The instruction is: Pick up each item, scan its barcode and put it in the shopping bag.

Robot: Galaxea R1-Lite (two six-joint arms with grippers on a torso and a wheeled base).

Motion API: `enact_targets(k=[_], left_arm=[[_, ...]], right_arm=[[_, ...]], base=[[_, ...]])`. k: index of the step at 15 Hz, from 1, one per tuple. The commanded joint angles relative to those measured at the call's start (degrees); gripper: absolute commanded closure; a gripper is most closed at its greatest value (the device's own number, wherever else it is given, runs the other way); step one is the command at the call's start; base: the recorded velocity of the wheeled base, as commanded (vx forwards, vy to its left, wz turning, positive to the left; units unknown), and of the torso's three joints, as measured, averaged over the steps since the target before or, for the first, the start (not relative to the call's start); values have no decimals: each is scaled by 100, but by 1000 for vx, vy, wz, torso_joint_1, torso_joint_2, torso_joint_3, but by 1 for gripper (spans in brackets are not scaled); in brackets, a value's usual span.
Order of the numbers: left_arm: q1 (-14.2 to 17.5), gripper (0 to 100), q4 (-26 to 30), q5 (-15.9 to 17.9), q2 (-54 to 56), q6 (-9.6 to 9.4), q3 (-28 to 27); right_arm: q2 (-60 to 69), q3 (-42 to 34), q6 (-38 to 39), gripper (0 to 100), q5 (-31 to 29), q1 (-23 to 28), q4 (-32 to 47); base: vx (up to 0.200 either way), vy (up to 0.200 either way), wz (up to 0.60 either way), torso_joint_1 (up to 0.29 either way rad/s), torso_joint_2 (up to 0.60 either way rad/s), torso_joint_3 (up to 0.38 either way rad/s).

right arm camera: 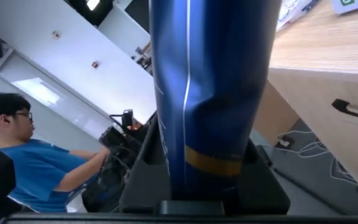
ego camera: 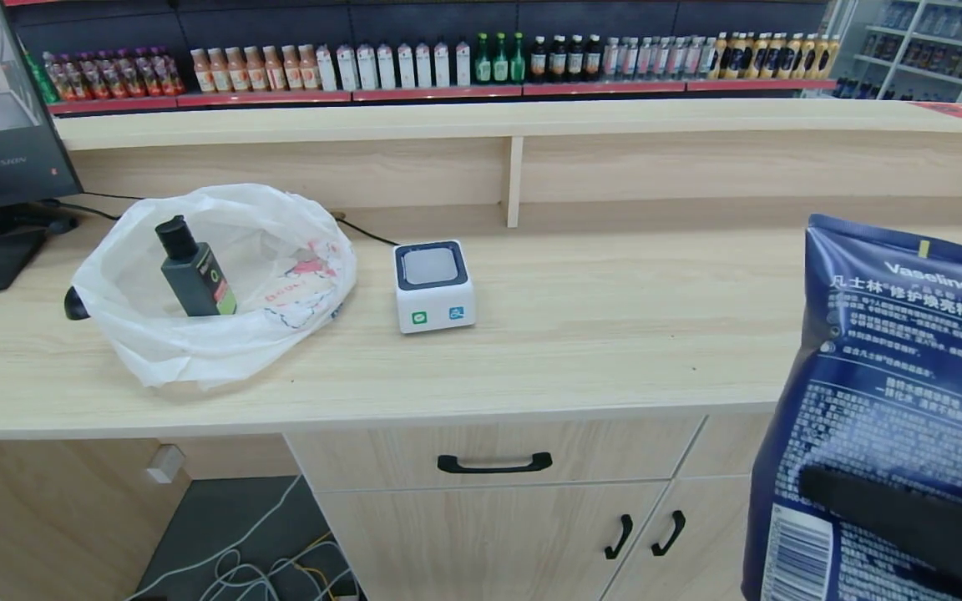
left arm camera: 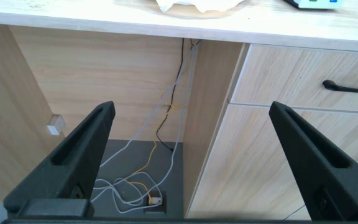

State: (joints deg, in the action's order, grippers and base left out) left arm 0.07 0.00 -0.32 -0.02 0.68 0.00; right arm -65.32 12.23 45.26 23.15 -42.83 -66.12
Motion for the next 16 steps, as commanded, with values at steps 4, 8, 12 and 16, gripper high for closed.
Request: enact_targets(k=[4,8,12,16], left_arm=[[1,0,0,-3,2,2,0],[1,0,0,-3,2,2,0],[1,0,0,-3,2,2,0],[1,0,0,-3,2,2,0]], right_arm=[[-42,-282,272,100,5,-244,-94],[-236,-159,817,100,93,-226,-542],[-1088,184,1670,100,84,-59,-1957],[-1493,342,1951,100,76,-86,-2388]], base=[[0,0,0,0,0,0],[0,0,0,0,0,0],[0,0,0,0,0,0],[0,0,0,0,0,0]])
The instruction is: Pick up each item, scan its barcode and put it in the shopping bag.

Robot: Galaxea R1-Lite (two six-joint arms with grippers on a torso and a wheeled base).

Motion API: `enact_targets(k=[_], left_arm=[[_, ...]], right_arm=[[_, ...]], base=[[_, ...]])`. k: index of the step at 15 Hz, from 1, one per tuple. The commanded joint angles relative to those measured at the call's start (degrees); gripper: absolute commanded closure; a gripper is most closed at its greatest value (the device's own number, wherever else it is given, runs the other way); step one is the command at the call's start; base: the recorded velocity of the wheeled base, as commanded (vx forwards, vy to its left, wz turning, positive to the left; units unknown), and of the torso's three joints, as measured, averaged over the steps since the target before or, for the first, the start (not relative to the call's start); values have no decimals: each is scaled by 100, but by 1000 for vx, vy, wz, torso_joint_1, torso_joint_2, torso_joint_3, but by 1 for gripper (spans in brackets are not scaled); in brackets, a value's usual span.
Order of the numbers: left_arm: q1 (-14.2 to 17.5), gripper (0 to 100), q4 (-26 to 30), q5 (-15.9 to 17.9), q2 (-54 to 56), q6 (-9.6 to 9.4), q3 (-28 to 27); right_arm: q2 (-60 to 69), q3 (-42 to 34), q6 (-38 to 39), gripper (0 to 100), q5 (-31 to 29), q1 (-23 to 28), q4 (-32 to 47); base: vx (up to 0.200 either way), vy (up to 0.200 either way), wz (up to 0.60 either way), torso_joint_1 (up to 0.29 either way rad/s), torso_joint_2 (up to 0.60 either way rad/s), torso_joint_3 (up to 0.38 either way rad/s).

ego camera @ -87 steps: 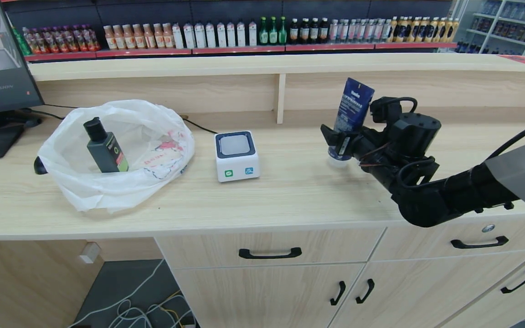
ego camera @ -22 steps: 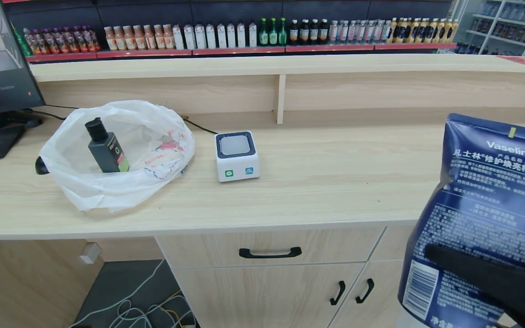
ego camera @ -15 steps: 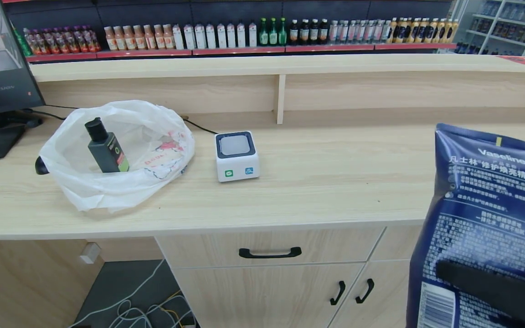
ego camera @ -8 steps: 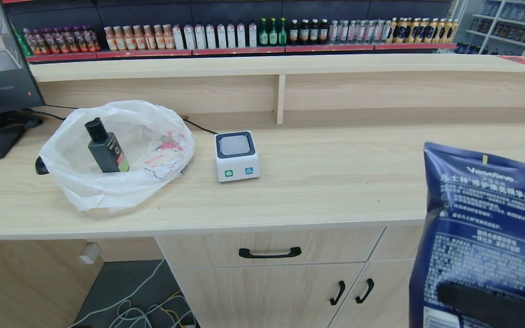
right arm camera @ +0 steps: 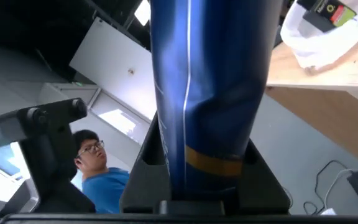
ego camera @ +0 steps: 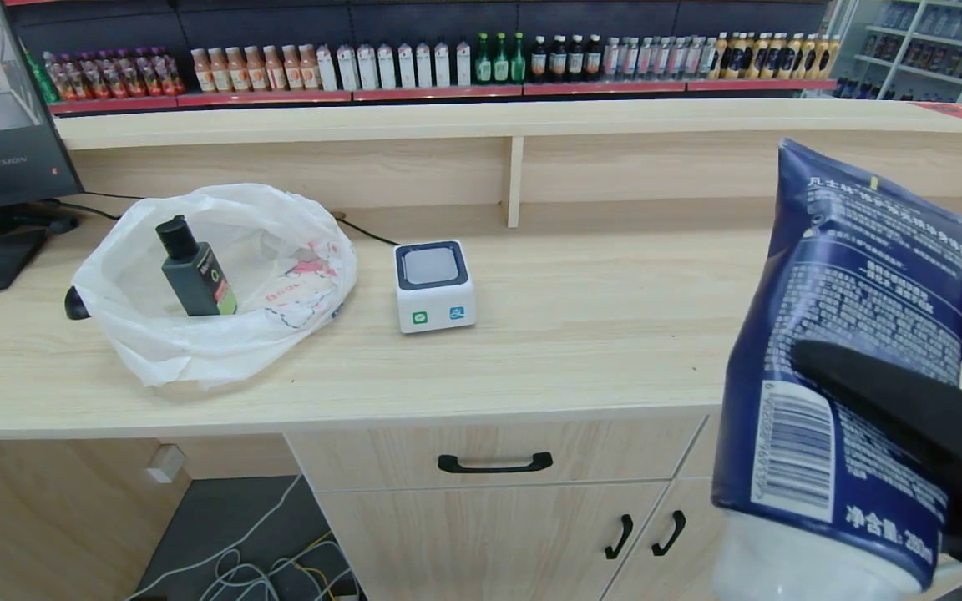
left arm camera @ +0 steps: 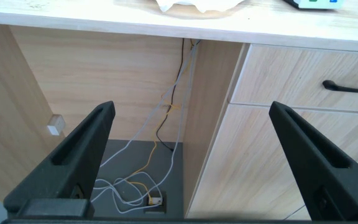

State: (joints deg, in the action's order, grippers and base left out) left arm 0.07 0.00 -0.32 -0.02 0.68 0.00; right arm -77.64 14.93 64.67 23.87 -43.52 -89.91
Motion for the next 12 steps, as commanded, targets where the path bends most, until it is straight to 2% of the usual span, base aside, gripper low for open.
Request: enact_targets(k=[1,4,7,12], left_arm=[[1,0,0,-3,2,2,0],[1,0,0,-3,2,2,0],[1,0,0,-3,2,2,0],[1,0,0,-3,2,2,0]], right_arm=[[-331,221,28,100,4,-69,-9],[-498,379,63,100,4,-271,-9],[-568,625,441,100,4,-376,-9],[-832,941,388,100,-5,-552,-9]], base=[[0,0,0,0,0,0],[0,0,0,0,0,0],[0,0,0,0,0,0],[0,0,0,0,0,0]])
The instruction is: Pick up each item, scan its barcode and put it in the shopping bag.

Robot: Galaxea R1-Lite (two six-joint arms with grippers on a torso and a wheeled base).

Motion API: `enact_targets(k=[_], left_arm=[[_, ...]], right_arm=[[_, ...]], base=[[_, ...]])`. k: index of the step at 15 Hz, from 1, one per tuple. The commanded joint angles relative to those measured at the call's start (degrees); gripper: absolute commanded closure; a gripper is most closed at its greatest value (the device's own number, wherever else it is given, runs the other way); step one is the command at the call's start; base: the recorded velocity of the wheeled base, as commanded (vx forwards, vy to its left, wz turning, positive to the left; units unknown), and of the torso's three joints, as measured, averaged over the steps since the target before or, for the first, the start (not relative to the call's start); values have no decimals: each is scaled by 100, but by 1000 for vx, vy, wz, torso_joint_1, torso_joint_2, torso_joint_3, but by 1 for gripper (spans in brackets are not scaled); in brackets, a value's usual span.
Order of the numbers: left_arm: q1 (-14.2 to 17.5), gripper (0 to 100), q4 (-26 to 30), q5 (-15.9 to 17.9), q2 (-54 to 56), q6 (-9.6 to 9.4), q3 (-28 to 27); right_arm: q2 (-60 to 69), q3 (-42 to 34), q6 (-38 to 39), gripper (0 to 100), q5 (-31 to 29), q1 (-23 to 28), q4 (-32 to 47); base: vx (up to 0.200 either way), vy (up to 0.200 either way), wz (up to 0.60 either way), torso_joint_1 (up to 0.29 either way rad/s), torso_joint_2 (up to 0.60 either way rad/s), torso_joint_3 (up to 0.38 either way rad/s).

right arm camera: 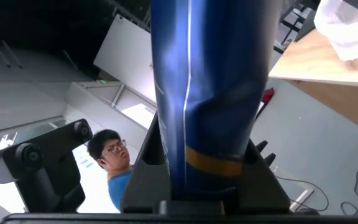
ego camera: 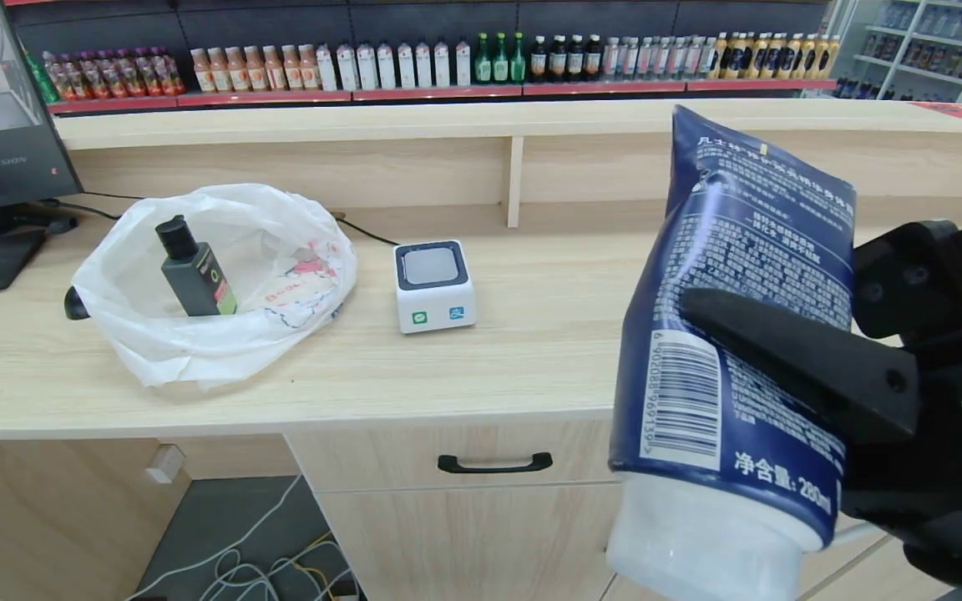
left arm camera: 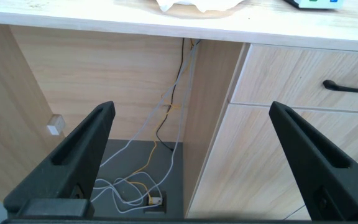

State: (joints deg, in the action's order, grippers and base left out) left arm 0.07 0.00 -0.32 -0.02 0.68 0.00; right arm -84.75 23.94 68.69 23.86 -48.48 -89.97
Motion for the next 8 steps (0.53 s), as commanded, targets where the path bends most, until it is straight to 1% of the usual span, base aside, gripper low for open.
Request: enact_targets(k=[1,8], left_arm=[[1,0,0,-3,2,2,0],[1,0,0,-3,2,2,0]], right_arm=[[-130,84,-23,100,5,-65,-3],[-33,84,-49,100,5,-153,-3]], base=[[0,0,0,0,0,0],[0,0,0,0,0,0]])
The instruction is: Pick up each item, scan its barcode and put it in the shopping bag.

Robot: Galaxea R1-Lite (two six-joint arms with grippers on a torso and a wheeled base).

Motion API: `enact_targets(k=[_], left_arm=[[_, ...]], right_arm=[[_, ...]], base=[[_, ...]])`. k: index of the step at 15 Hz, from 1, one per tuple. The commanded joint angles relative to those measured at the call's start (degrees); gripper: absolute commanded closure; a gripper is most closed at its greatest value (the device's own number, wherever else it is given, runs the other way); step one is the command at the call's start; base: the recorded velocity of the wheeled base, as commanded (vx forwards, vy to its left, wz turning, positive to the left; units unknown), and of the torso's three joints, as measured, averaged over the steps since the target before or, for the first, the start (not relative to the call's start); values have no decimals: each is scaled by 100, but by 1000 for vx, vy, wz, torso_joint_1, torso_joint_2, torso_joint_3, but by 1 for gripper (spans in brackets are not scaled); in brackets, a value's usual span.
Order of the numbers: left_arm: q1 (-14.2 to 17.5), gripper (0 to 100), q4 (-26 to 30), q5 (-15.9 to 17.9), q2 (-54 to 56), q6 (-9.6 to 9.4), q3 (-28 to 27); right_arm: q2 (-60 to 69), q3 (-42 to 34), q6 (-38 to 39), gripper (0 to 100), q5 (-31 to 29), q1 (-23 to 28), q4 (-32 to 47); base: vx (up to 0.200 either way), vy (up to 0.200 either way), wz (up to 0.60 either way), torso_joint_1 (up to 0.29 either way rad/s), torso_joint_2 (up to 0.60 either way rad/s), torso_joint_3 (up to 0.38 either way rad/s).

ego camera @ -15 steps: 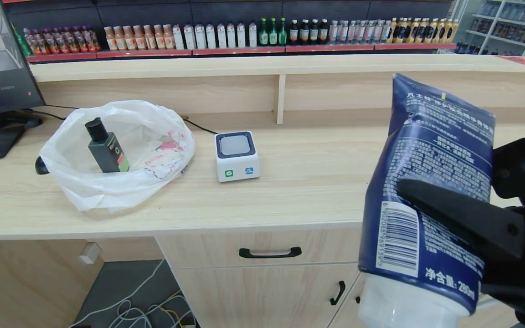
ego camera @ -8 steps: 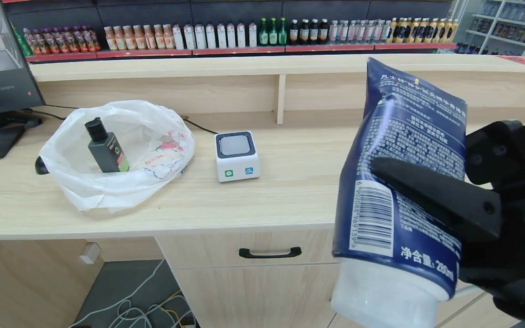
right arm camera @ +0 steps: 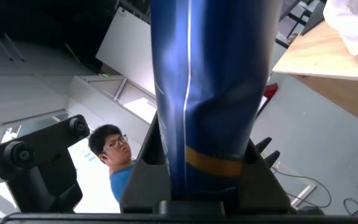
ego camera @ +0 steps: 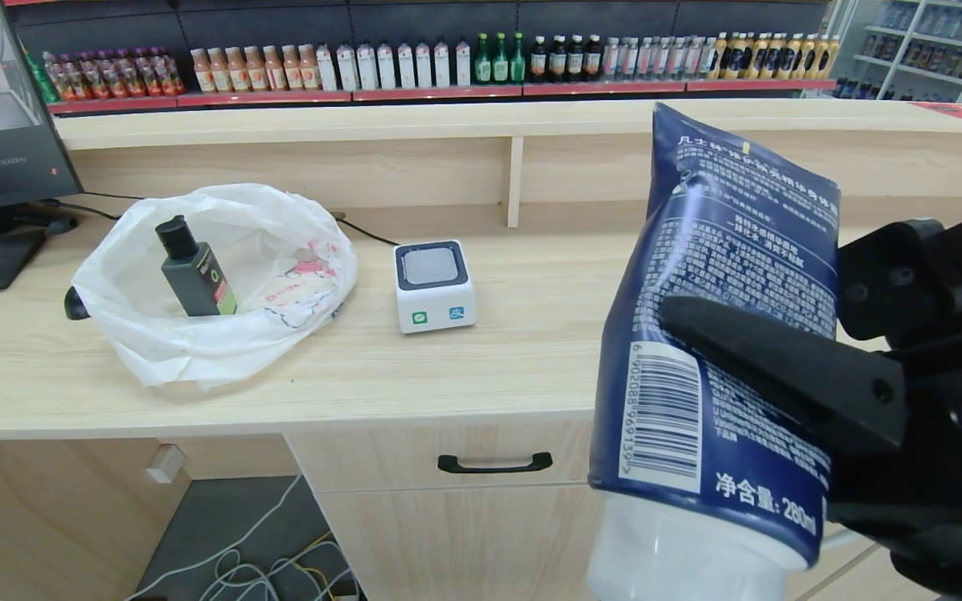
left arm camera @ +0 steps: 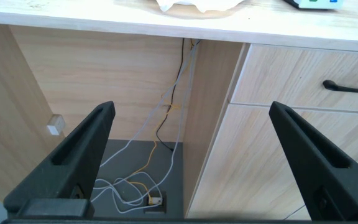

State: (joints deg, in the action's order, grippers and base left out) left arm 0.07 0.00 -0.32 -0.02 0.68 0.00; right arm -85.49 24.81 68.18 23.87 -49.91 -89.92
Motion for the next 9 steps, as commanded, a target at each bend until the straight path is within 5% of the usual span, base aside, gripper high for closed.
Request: enact_targets(k=[1,9], left_arm=[[1,0,0,-3,2,2,0],[1,0,0,-3,2,2,0]], right_arm=[[50,-2,2,100,-5,-10,-8],[-90,-117,-930,100,56,-230,-8]], base=[[0,0,0,0,0,0],[0,0,0,0,0,0]])
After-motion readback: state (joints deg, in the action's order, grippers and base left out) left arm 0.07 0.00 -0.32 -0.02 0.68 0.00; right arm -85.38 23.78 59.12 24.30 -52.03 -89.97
